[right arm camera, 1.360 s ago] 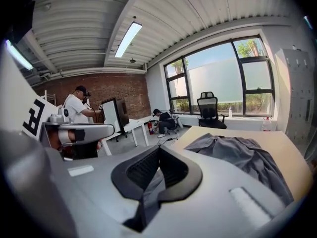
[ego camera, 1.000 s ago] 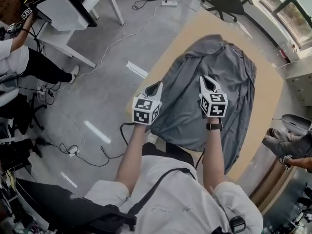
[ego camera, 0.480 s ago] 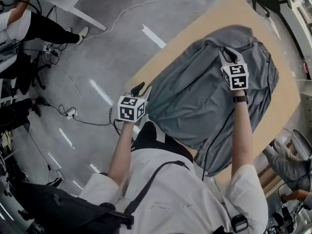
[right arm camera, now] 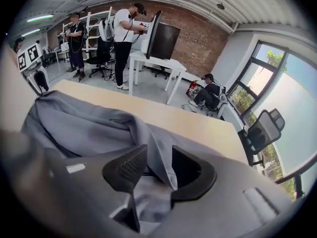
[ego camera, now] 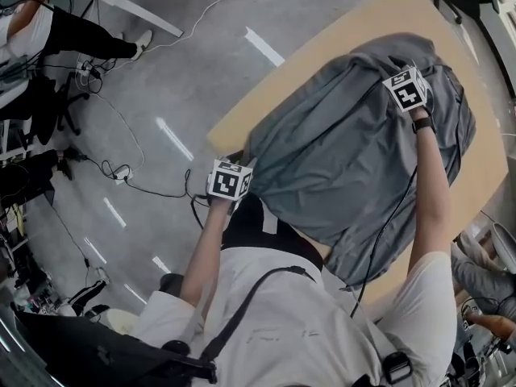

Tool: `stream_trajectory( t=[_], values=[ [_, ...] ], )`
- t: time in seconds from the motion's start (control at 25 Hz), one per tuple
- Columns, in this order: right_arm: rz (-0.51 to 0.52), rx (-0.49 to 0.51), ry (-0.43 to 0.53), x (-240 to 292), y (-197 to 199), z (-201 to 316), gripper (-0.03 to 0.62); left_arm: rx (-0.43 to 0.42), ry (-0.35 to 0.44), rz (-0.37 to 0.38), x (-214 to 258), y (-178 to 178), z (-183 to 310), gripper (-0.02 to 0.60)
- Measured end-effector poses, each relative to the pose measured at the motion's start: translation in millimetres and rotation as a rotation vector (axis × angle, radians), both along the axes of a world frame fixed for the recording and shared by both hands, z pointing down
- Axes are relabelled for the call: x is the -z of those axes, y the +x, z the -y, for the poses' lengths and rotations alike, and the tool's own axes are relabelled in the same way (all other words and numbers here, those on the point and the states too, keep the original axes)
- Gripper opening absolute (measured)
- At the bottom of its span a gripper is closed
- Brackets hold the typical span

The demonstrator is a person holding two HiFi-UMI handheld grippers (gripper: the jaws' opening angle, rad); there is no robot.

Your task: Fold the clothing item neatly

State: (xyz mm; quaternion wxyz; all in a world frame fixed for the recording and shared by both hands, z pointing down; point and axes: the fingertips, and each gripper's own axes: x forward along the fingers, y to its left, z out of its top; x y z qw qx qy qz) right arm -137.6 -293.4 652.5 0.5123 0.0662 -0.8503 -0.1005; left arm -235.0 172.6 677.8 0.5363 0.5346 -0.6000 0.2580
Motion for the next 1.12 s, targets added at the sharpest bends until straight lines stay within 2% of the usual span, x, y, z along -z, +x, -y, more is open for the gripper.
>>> stream_trajectory(
  t=[0.16,0.24,0.4,0.48,0.76,0.84,0.96,1.12],
  values=[
    [-0.072,0.031,-0.058,-27,-3,7,0.16,0.02,-0.03,0.001,-15,2,-3,0.161],
    [-0.1,0.038,-0.074,-38,-2,10,0.156,0.038,-0.035,0.022,-18,-2,-5,0.12],
    [-0.094,0.019,-0.082,-39,-2,14,0.037,0.063,-0.024,0.036,-18,-8,-6,0.067],
    [-0.078,0.011,-0.076,-34,0,16,0.015,0.07,-0.014,0.027,-17,-8,-5,0.018],
    [-0.062,-0.009,-0.079,-24,11,9,0.014,0.164,0.039,-0.024,-10,-13,-2,0.025],
    [-0.062,-0.026,-0.056,-22,14,13,0.014,0.165,0.041,-0.025,-10,-16,0,0.027],
    [-0.05,-0.028,-0.076,-23,16,10,0.014,0.155,0.031,-0.024,-13,-19,0,0.026],
    [-0.036,-0.034,-0.078,-22,22,8,0.014,0.186,0.071,-0.044,1,-23,-1,0.055]
  ],
)
